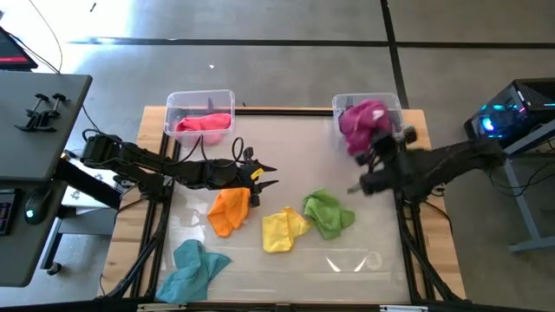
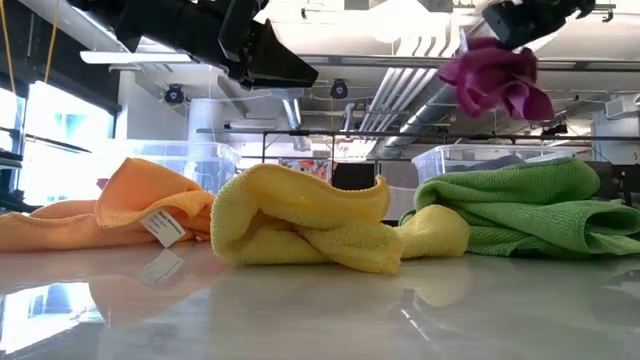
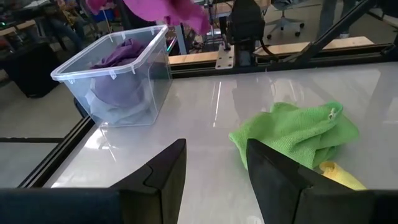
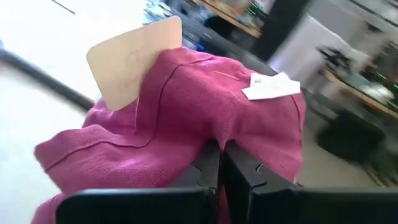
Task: Sort towels by color in basket
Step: Put the purple kitchen towel into the right transparent bin
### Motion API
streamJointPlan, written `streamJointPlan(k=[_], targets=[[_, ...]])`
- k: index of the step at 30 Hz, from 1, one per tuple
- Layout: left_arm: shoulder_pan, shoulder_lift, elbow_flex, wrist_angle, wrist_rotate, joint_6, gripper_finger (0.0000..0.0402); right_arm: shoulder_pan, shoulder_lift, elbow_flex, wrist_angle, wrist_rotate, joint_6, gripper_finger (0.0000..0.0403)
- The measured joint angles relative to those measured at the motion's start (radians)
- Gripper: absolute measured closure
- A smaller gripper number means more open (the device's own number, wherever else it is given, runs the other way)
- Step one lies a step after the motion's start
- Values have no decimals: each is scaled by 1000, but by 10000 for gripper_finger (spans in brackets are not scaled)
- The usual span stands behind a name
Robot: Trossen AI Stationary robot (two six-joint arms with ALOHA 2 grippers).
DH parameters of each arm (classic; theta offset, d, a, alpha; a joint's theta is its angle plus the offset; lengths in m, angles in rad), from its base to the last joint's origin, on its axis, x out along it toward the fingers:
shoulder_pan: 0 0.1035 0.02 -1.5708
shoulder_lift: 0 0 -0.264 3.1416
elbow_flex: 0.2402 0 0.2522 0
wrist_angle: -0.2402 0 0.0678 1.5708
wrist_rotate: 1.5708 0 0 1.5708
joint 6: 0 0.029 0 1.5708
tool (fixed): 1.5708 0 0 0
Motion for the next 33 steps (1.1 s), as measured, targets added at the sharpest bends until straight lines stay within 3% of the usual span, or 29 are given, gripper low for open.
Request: streamJointPlan(k=[3, 6, 12, 20, 26, 33], targets=[[0, 0, 0, 12, 0, 1, 245, -156, -75, 0, 63, -105, -140, 402], [1, 0, 0, 39, 0, 1, 245, -317, -122, 0, 228, -253, -396, 402], [3, 0, 0, 107, 0, 18, 245, -643, -88, 0, 615, -677, -920, 402], [3, 0, 0, 112, 0, 17, 245, -1046, 135, 91, 557, -1023, -1117, 402], [3, 0, 0, 106, 0, 9, 245, -1196, 322, 204, 556, -1094, -1165, 402], [3, 0, 0, 104, 0, 0, 245, -1231, 479, 194, 546, -1094, -1226, 362]])
